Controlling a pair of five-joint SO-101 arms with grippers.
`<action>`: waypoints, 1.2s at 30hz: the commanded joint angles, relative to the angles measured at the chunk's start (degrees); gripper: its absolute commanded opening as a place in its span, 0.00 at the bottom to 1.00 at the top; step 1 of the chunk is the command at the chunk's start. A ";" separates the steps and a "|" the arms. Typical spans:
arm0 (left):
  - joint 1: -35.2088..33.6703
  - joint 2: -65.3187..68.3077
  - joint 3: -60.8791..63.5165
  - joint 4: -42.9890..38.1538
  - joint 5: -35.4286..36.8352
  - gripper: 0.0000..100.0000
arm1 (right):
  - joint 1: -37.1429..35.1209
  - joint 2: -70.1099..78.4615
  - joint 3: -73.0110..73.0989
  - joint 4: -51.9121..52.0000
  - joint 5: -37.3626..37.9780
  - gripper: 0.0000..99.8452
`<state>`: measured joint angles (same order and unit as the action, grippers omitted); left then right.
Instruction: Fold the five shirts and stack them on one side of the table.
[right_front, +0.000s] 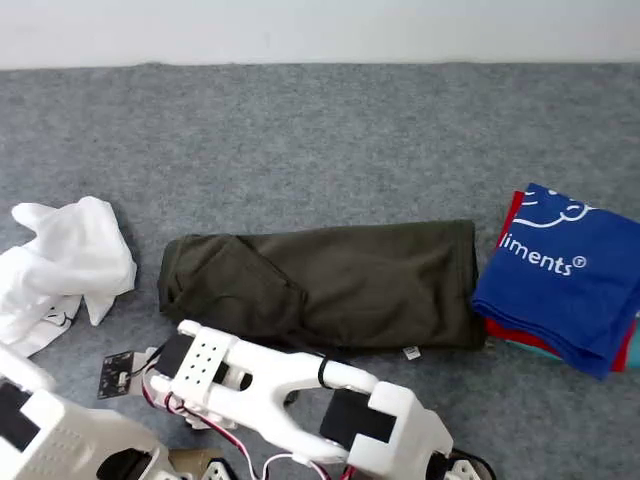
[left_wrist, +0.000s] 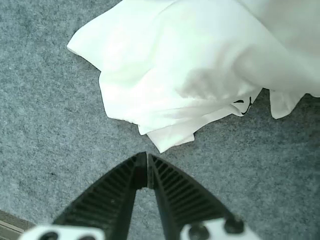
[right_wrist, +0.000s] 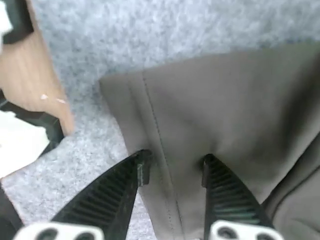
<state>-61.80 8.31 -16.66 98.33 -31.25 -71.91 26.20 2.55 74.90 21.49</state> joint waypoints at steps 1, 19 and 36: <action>-0.26 -0.70 -2.59 0.44 0.35 0.01 | -0.57 4.44 -4.40 1.01 -0.44 0.18; -0.35 -0.70 -2.68 0.44 -0.79 0.01 | 2.15 11.03 -22.24 14.02 2.90 0.01; 0.09 -0.62 -2.33 0.18 -0.79 0.01 | 20.18 2.59 -30.51 12.97 7.38 0.01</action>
<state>-61.80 8.31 -16.66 98.33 -31.25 -54.42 32.70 -25.23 89.85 28.18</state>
